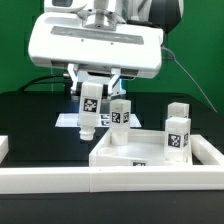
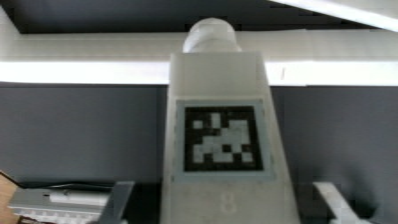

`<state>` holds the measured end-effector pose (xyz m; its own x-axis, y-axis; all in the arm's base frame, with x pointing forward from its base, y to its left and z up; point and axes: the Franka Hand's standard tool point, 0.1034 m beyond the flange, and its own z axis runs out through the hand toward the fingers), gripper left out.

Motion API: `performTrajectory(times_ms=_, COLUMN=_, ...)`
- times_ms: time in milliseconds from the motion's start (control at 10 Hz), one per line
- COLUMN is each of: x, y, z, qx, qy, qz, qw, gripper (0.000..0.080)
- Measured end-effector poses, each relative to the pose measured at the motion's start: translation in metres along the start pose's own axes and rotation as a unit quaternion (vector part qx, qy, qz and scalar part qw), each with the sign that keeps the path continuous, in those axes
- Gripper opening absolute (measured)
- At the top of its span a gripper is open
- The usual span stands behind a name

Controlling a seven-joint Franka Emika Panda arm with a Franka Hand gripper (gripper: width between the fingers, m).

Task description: Assemble square table

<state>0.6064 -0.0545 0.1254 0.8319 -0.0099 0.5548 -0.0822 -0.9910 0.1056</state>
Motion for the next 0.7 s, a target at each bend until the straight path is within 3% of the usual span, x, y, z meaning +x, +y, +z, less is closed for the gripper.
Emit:
performTrajectory(times_ms=300, x=-0.002, y=0.006, z=0.001, qx=0.001, qy=-0.008, qz=0.018, qw=1.0, gripper=0.029)
performTrajectory(times_ms=700, x=-0.003, y=-0.005, z=0.0, qx=0.011, qy=-0.01, qz=0.037, qw=0.999, gripper=0.029)
